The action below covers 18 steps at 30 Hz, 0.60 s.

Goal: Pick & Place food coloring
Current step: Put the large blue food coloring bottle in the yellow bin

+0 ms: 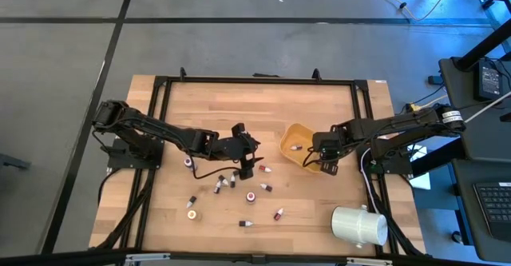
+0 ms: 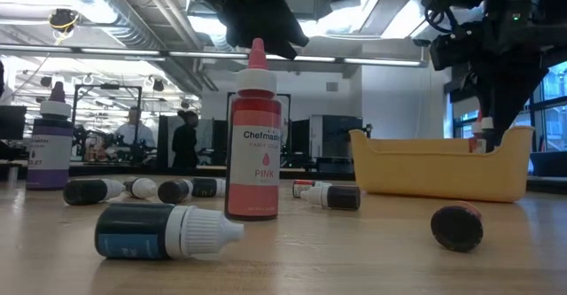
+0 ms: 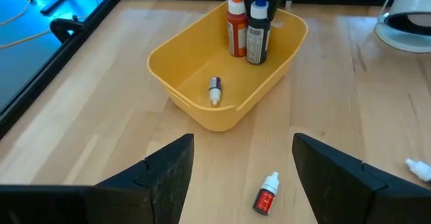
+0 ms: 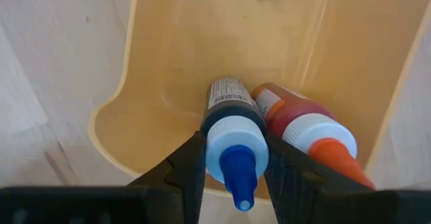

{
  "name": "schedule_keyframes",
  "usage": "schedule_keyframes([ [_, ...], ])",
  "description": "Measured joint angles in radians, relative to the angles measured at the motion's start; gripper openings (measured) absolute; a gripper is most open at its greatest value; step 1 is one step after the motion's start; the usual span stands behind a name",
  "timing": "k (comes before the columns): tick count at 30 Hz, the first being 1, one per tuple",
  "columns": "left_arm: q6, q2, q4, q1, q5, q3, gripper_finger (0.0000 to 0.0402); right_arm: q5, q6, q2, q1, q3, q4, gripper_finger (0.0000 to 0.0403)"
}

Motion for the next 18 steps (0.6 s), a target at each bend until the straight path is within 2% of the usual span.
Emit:
schedule_keyframes([
  [11, 0.000, 0.000, -0.030, 0.000, 0.007, 0.000, 0.0244, -0.006, 0.020, 0.000, 0.000, -0.001, 0.003, 0.0137],
  [18, 0.024, 0.000, -0.149, 0.000, 0.070, 0.000, 0.0248, -0.008, 0.020, 0.000, 0.000, -0.001, 0.007, 0.0149],
])
